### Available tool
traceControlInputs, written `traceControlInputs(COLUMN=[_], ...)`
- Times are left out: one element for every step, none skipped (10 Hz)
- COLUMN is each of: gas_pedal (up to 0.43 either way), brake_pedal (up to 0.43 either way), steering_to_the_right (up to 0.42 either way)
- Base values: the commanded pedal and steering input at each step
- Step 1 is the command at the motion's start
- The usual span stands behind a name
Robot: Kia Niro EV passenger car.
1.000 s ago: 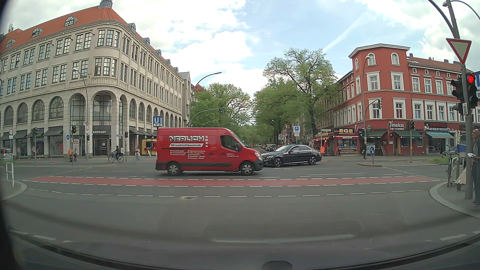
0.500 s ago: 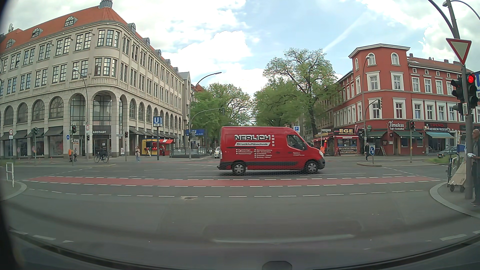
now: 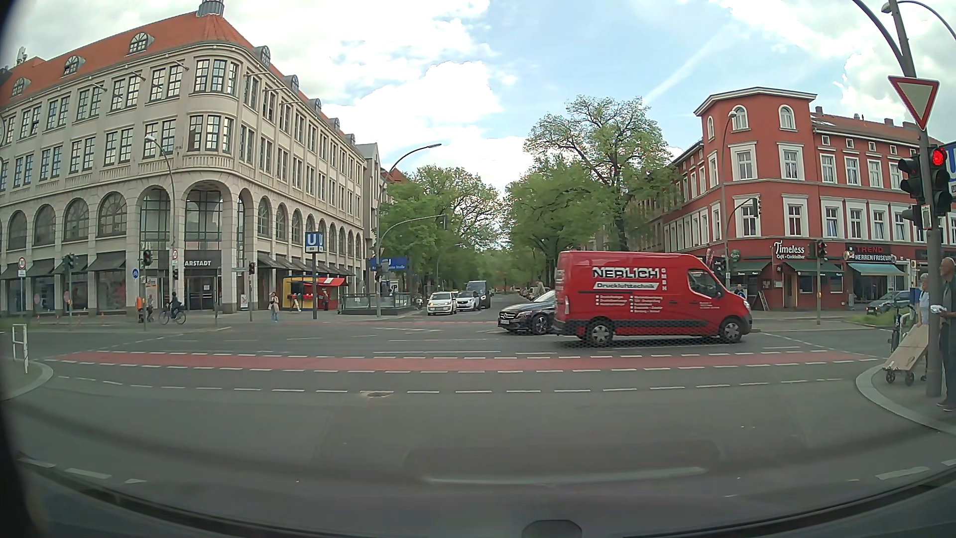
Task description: Follow the waypoints while adhering to traffic rules and regulations
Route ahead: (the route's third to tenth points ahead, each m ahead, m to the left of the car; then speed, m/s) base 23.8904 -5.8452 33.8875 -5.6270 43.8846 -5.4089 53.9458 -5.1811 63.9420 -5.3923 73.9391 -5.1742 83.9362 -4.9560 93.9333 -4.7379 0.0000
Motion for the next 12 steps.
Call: traceControlInputs(gas_pedal=[0.000,0.000,0.000,0.000,0.000,0.000,0.000,0.000,0.000,0.000,0.000,0.000], brake_pedal=[0.409,0.409,0.409,0.409,0.409,0.409,0.409,0.409,0.402,0.409,0.409,0.409], steering_to_the_right=[-0.003,-0.003,-0.003,-0.003,-0.003,-0.003,-0.003,-0.003,-0.003,-0.003,-0.003,-0.003])
